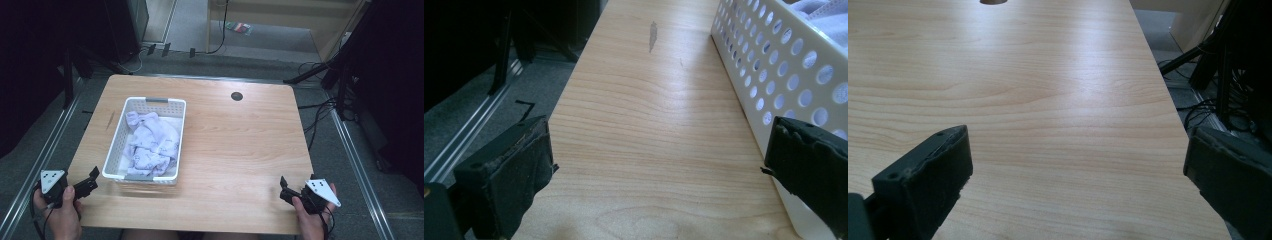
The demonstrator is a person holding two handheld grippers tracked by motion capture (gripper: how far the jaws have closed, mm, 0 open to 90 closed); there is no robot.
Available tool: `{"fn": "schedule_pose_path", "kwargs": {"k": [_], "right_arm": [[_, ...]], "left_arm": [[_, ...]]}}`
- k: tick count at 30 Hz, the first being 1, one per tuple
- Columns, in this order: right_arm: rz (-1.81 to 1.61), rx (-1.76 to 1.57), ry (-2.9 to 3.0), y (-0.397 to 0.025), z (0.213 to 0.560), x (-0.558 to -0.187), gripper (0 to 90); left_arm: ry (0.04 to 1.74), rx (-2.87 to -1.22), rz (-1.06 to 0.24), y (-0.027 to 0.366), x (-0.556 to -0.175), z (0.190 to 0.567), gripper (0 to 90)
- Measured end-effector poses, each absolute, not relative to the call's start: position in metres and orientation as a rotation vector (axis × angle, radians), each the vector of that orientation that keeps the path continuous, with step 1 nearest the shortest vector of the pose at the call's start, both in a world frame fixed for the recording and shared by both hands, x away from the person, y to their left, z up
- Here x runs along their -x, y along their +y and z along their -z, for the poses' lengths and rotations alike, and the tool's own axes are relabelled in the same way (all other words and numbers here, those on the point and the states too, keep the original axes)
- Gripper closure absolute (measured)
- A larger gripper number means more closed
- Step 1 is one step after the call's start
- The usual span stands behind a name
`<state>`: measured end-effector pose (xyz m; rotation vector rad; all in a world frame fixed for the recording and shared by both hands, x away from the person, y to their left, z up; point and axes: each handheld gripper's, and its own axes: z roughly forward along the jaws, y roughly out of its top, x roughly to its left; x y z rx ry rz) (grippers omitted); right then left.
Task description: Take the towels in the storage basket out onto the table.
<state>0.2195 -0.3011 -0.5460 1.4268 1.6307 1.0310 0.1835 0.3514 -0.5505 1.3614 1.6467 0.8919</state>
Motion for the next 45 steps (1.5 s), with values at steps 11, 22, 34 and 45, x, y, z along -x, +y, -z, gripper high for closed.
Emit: {"fn": "schedule_pose_path", "kwargs": {"k": [11,22,34,45], "right_arm": [[-1.055,-1.431,1.627,-0.303,0.546,-0.22,0.0],[-1.074,-1.446,1.623,-0.305,0.546,-0.219,0.0],[-1.067,-1.485,1.626,-0.304,0.546,-0.221,0.0],[-1.063,-1.489,1.64,-0.304,0.546,-0.223,0.0]], "left_arm": [[1.621,-1.368,-0.976,0.365,-0.174,0.531,0.0],[1.54,-1.442,-0.866,0.346,-0.187,0.51,0.0],[1.442,-1.601,-0.77,0.318,-0.208,0.464,0.0],[1.407,-1.829,-0.648,0.291,-0.241,0.437,0.0]]}}
